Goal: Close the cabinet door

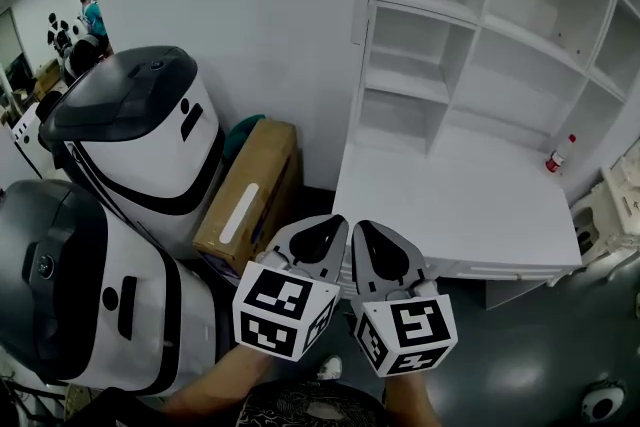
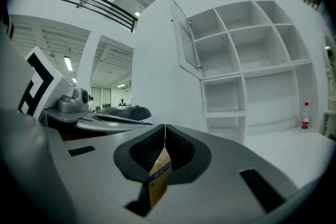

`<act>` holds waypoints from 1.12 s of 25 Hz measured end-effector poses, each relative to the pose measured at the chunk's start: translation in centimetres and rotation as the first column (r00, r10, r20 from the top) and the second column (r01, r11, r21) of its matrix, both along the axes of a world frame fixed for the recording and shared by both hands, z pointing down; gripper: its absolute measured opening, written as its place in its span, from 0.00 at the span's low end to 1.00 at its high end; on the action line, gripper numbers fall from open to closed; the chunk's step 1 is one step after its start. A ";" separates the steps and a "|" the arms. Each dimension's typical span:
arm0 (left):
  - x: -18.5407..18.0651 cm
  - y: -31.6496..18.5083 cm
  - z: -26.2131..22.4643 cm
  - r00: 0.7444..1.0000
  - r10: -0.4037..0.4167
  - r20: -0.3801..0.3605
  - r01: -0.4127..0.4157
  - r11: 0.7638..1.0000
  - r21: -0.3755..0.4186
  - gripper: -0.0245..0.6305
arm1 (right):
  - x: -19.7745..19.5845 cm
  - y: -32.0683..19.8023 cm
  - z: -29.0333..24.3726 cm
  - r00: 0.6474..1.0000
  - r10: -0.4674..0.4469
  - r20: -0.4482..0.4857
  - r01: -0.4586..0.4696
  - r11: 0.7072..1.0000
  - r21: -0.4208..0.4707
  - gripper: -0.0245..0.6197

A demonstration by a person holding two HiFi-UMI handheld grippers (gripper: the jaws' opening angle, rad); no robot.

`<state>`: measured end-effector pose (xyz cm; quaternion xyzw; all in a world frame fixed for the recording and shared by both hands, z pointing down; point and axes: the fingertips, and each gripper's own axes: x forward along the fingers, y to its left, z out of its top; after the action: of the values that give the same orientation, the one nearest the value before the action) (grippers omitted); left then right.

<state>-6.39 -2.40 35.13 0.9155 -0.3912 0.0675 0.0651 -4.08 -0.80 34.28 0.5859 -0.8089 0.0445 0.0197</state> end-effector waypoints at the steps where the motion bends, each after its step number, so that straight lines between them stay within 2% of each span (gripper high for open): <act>1: 0.3 -0.3 0.0 1.000 -0.005 0.004 0.005 1.000 -0.001 0.06 | 0.3 -0.4 0.0 1.000 -0.006 0.006 0.006 1.000 0.002 0.07; 11: 2.1 -3.5 -1.2 0.995 -0.101 0.025 0.100 0.995 0.012 0.06 | 2.3 -3.6 -1.7 0.994 -0.104 0.031 0.103 0.994 0.033 0.07; 19: 1.7 -6.0 -3.9 0.989 -0.145 -0.010 0.145 0.989 0.017 0.06 | 2.2 -5.3 -4.6 0.988 -0.152 -0.005 0.152 0.985 0.083 0.07; 28: 1.5 -8.8 -7.7 0.991 -0.122 -0.048 0.124 0.991 0.054 0.06 | 1.8 -7.7 -9.5 0.990 -0.137 -0.027 0.140 0.975 0.172 0.07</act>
<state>-4.85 -11.24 27.48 0.8924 -0.4471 0.0316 0.0520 -2.27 -8.50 24.73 0.5279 -0.8484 -0.0319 -0.0226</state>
